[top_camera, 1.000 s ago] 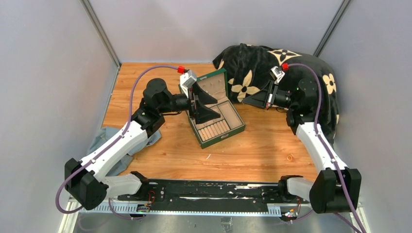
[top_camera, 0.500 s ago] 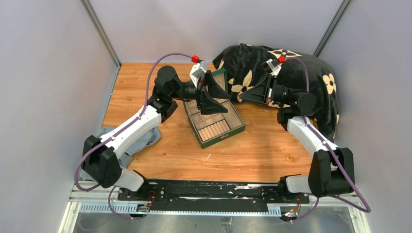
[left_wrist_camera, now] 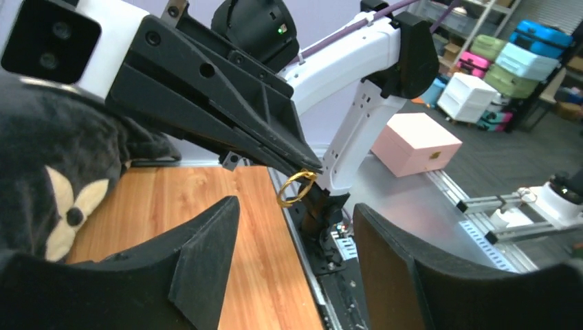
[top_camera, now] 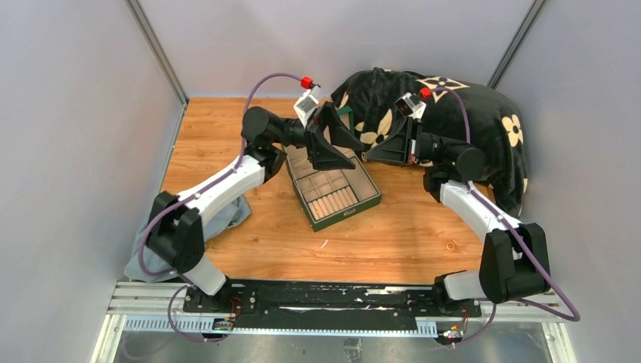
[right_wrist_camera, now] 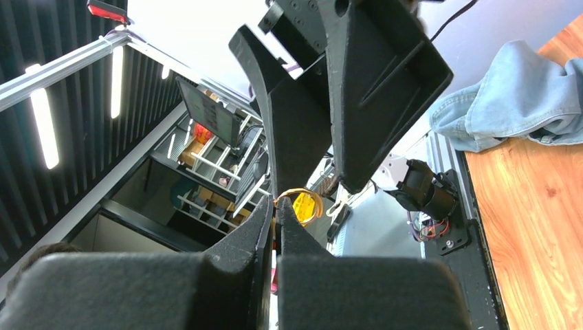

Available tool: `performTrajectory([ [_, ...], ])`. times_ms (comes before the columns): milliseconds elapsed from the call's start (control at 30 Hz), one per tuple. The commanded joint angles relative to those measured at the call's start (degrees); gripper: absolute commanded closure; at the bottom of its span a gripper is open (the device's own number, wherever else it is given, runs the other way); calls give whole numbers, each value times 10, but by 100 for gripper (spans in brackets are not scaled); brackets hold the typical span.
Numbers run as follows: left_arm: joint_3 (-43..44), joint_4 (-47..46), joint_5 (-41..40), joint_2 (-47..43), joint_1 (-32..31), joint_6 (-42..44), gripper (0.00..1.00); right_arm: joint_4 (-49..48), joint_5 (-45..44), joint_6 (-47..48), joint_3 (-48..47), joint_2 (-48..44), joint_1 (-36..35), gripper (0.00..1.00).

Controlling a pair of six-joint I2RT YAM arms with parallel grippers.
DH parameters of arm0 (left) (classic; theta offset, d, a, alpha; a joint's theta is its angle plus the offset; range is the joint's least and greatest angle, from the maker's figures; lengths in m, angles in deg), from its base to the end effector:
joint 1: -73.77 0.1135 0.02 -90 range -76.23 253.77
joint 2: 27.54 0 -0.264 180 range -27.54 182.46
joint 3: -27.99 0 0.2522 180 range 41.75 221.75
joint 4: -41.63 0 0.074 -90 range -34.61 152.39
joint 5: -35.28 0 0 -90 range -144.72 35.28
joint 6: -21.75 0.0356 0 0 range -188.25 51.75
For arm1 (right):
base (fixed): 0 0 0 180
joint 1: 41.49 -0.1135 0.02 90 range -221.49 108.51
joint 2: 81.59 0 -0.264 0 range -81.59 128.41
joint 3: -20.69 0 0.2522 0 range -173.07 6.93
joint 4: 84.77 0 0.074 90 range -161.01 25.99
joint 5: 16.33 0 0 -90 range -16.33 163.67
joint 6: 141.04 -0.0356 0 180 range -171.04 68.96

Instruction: Organize the mixed jewelry

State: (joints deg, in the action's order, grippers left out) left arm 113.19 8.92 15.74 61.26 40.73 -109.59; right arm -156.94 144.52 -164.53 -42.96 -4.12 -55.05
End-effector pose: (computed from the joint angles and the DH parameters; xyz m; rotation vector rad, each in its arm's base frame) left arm 0.2678 -0.2142 0.4034 1.1877 1.1437 -1.6782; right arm 0.2377 0.0919 0.3839 -0.5249 1.5863 2.1494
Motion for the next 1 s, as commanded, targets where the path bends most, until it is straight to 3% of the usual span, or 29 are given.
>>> performTrajectory([
  [0, 35, -427, 20, 88, 9, -366, 38, -56, 18, -5, -17, -4, -13, 100],
  [100, 76, -433, 32, 140, 9, -443, 45, -55, 17, -3, -16, -4, -19, 100],
  [467, 70, -431, 49, 120, 9, -414, 43, -55, 16, -2, -24, 2, -21, 100],
  [967, 61, -431, 45, 114, 9, -410, 53, -55, 7, 3, -27, 9, -31, 100],
])
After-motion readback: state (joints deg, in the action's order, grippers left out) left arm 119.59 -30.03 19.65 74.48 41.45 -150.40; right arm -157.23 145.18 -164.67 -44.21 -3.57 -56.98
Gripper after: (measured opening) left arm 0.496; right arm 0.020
